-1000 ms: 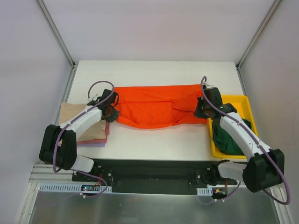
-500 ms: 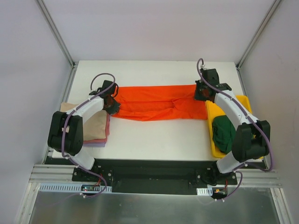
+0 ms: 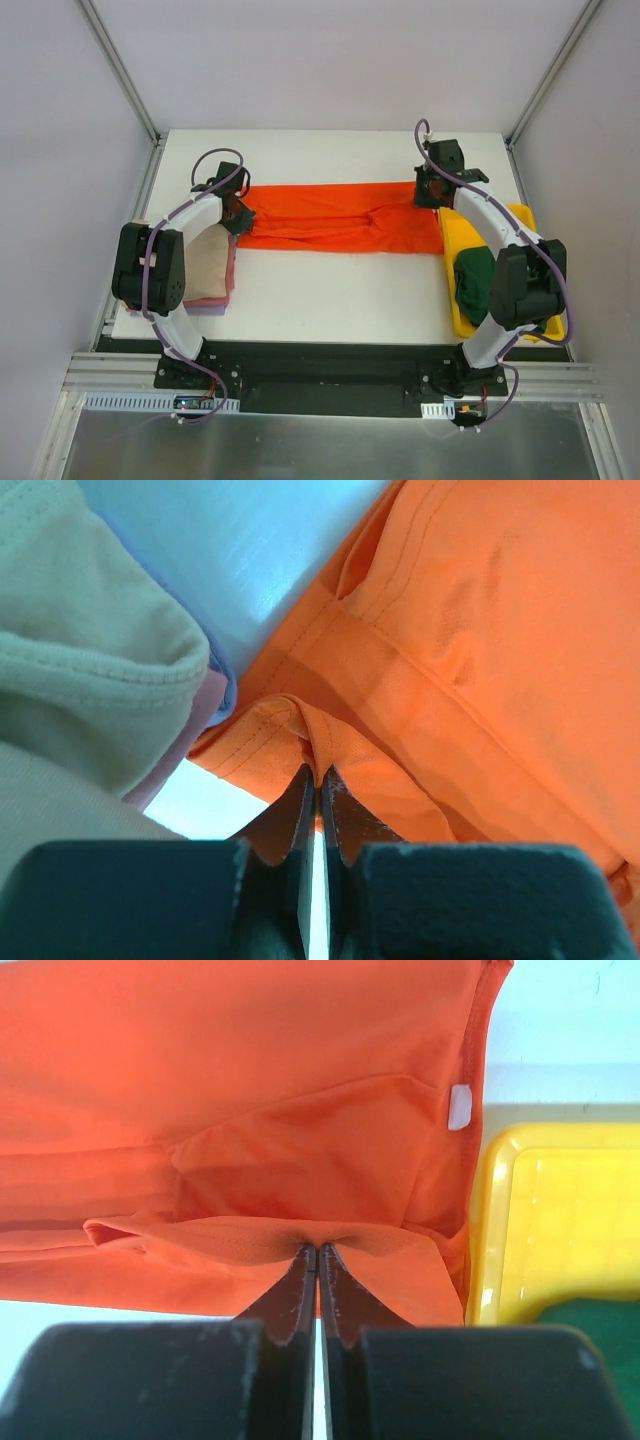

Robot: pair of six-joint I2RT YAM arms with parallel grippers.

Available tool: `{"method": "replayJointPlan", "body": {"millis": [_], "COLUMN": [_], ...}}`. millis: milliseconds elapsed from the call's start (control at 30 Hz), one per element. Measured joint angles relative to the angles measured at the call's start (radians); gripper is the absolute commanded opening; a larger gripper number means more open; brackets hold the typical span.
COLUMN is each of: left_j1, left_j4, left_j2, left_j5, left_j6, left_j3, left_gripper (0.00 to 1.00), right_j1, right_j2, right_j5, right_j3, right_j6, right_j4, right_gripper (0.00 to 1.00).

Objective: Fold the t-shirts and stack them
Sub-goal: Fold the other side of the tshirt into a rectangle

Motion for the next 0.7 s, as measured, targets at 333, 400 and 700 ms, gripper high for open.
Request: {"method": "replayJointPlan", "body": {"millis": [333,400,700], "left_j1": [0.013,0.013,0.013], "left_j4": [-0.004,-0.011,-0.023], "left_j2": [0.025,0.029,0.046], "left_j5": [-0.006,-0.006,-0.028], "left_j6": [0.0,0.009,0.048], "left_j3": [0.011,0.018,0.053], "left_gripper": [0.0,0.0,0.69], "right_j1": [-0.016,-0.018,-0.021], "right_j2": [0.056,0.066,0.13], "right_j5": [0.027,0.031,0.06], "right_j3": [0.028,0.028,0.06], "right_j6": [-0.017,-0.017,-0.016], "right_j4": [0.032,0.038,0.074], "right_gripper": [0.0,0.0,0.7]}}
